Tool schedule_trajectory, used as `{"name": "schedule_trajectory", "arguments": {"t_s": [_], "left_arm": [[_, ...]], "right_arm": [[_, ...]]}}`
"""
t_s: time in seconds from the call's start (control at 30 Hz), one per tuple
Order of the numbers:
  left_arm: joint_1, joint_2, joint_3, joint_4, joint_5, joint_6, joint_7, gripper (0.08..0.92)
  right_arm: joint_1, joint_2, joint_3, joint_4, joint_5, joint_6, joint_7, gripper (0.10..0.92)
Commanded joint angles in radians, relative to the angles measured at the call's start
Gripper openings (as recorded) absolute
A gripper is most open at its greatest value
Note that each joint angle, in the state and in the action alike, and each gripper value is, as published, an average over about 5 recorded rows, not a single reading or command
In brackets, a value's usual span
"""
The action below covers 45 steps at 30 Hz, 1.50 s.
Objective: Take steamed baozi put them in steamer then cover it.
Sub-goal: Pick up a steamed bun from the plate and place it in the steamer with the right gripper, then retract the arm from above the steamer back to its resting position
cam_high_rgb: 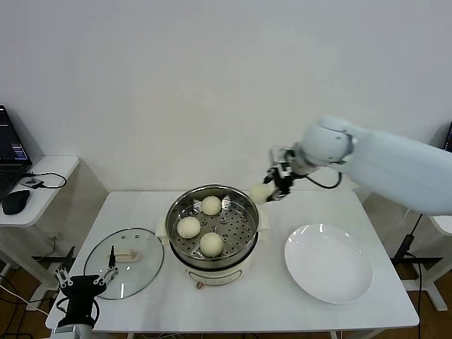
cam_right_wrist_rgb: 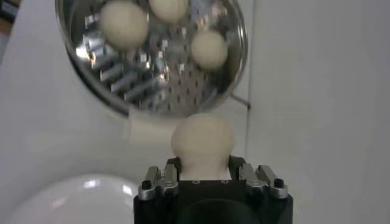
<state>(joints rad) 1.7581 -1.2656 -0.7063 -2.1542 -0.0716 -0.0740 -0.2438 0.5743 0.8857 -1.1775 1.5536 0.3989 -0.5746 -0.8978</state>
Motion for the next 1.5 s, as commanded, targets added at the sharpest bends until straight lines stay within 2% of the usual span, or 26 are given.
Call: {"name": "schedule_trajectory", "arguments": {"t_s": [0.03,0.4,0.77,0.97,1.13,1.2,1.33,1.5], "left_arm": [[0.004,-0.005,-0.01,-0.002,0.003,-0.004,-0.001,0.823],[0.009,-0.007,-0.02,0.001,0.002,-0.011,-0.004,0.823],[0.003,-0.004,-0.014,0.007,0.002,-0.011,-0.003,0.823],[0.002,-0.005,-0.011,0.006,0.003,-0.009,-0.002,0.823],[-0.003,-0.004,-0.006,0.004,0.001,-0.005,-0.001,0.823],[-0.003,-0.003,-0.005,0.002,0.0,-0.003,-0.001,0.823],[0.001,0.001,-0.005,0.005,-0.006,-0.003,0.0,0.823],[0.0,0.004,-0.001,0.015,-0.02,-0.007,-0.002,0.823]], "right_arm": [[0.016,0.225,-0.1,-0.029,0.146,-0.153,0.122,0.493],[-0.098,0.262,-0.116,-0.125,0.062,-0.154,0.148,0.496],[-0.146,0.254,-0.096,-0.155,0.035,-0.153,0.159,0.511],[-0.107,0.212,-0.064,-0.12,0.04,-0.153,0.144,0.638],[-0.05,0.123,-0.01,-0.058,0.091,-0.153,0.157,0.788],[-0.045,0.072,0.028,-0.017,0.114,-0.153,0.172,0.81],[-0.085,-0.055,0.12,0.101,0.22,-0.15,0.298,0.822],[-0.265,-0.271,0.243,0.308,0.48,-0.066,0.718,0.823]]}}
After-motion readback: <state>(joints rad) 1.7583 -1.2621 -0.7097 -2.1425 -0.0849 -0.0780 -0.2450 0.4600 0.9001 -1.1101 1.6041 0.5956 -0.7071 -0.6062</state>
